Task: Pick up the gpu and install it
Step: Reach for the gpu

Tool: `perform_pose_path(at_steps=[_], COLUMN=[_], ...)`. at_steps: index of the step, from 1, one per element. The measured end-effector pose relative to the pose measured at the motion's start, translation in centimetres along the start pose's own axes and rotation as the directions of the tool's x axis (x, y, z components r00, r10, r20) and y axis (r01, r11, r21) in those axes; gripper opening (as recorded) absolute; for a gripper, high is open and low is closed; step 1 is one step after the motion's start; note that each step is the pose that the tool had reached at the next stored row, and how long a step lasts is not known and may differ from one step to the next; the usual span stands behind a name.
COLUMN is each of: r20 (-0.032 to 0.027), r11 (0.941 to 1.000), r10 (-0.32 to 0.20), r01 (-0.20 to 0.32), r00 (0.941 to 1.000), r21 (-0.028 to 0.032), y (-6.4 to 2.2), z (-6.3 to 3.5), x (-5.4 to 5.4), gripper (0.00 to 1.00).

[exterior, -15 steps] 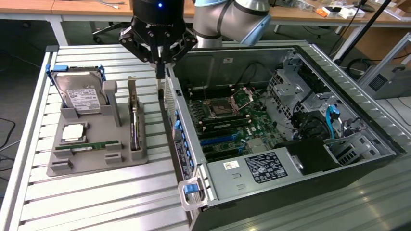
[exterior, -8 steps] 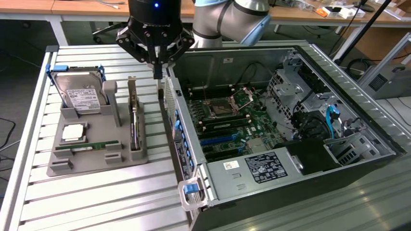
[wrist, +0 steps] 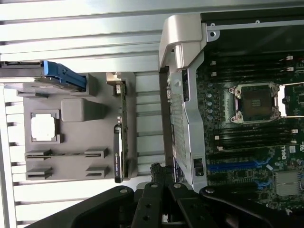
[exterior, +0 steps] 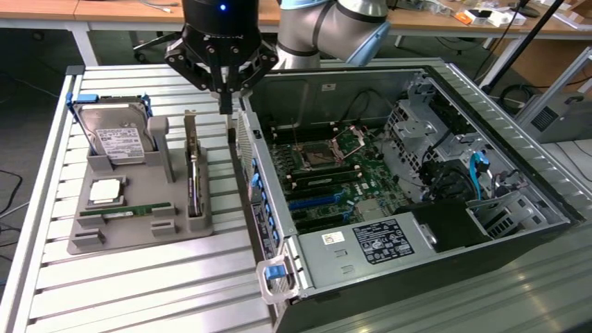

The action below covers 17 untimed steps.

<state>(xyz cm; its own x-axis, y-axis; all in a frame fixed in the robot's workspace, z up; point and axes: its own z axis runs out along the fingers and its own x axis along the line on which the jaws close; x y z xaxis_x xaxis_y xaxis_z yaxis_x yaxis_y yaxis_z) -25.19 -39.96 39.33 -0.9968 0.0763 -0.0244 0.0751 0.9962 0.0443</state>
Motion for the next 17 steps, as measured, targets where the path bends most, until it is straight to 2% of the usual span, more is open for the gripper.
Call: perform_pose_path(at_steps=[17], r20=[0.0001], r11=[1.0], r10=[0.0], r01=[0.0], r00=[1.0], r21=[-0.0001], y=[-0.07], z=[-0.01], x=[0.45], gripper=[0.11])
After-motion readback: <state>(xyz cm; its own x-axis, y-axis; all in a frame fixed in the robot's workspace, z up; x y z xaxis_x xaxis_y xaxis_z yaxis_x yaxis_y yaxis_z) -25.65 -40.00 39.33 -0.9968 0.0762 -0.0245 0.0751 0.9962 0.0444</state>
